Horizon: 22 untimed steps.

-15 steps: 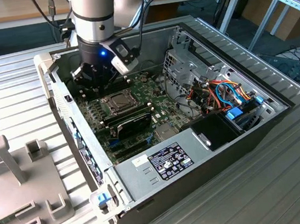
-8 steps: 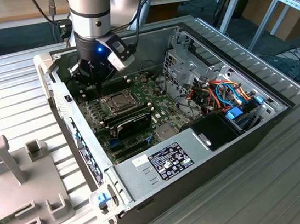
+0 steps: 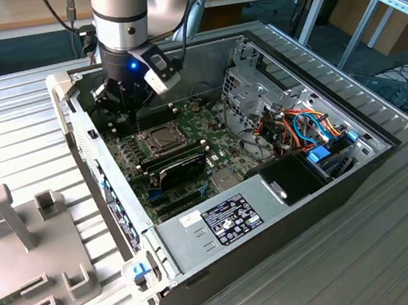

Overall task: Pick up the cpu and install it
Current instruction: 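Install the first cpu locking lever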

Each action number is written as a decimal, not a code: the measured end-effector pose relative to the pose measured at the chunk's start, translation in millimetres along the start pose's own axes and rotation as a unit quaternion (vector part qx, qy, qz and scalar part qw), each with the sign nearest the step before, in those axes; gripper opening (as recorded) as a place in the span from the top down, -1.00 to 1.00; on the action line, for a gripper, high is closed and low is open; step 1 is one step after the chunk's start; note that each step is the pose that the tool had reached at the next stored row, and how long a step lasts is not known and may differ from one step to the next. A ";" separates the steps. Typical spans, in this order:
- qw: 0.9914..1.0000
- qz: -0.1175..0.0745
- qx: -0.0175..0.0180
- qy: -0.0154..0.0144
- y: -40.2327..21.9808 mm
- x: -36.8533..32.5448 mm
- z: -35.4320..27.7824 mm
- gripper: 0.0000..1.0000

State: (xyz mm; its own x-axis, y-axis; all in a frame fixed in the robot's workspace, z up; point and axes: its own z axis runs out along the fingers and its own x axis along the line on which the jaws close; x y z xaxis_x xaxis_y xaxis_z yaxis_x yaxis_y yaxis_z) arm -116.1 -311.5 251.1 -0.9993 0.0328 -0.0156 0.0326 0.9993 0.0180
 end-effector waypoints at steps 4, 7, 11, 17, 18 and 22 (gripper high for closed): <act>1.000 0.000 -0.002 0.000 0.4 0.0 0.0 0.79; 1.000 0.000 -0.002 0.000 0.4 0.0 -1.5 0.79; 1.000 0.000 -0.002 0.000 0.7 -0.1 -6.9 0.79; 1.000 -0.001 -0.003 -0.003 0.7 0.0 -7.3 0.79; 1.000 -0.002 -0.004 -0.004 0.7 0.0 -7.3 0.79; 1.000 -0.007 -0.005 -0.008 0.7 -0.1 -7.2 0.79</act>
State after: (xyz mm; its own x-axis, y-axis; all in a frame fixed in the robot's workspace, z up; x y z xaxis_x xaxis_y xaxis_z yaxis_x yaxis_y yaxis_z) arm -116.2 -310.9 258.3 -0.9993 0.0196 -0.0319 0.0187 0.9994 0.0279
